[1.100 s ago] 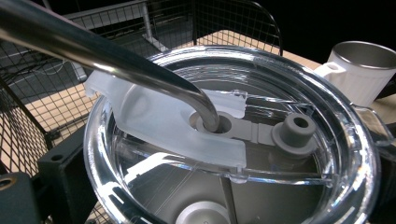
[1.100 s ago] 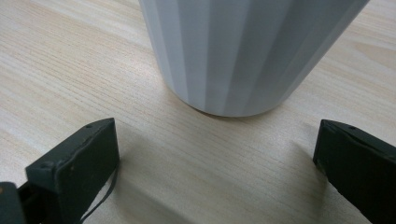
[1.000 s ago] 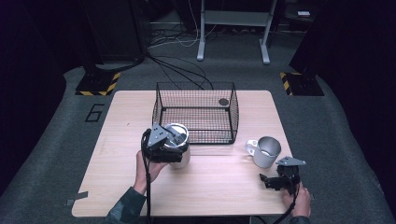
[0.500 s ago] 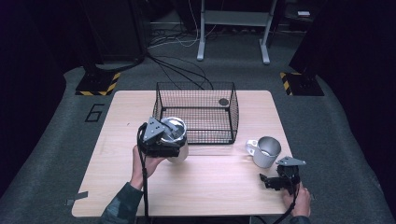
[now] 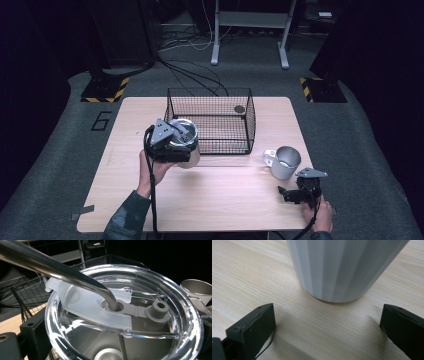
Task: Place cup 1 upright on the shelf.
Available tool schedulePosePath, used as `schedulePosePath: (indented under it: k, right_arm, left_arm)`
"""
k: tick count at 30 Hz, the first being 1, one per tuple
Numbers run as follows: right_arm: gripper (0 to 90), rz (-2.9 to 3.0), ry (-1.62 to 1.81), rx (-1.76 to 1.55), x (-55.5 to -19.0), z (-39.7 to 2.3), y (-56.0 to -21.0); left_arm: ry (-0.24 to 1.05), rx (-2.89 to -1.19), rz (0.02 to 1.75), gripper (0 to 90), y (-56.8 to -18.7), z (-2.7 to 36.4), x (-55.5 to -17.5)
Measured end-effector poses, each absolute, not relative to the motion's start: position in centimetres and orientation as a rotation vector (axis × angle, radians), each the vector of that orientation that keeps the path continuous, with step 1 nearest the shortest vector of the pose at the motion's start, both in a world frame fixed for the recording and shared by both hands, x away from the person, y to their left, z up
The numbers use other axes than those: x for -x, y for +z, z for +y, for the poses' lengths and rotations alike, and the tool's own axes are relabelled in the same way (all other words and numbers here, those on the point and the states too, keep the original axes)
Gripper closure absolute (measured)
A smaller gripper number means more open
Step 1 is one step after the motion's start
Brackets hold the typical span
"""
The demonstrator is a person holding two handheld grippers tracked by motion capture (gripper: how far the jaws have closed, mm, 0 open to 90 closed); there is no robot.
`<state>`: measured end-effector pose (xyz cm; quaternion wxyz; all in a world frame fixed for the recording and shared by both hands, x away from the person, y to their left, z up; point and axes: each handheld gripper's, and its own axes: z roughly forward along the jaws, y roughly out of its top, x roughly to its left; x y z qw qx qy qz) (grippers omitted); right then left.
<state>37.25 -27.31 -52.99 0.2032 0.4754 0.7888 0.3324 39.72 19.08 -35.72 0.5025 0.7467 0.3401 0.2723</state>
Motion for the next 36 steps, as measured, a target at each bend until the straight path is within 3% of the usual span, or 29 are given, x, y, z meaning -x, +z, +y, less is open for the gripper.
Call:
schedulePosePath:
  k: [36]
  right_arm:
    - [0.0,2.2,0.928,-1.327,-37.3,-27.3,-53.0]
  left_arm:
    - [0.7,-1.777,0.805,3.9,-32.3,19.4,-41.5]
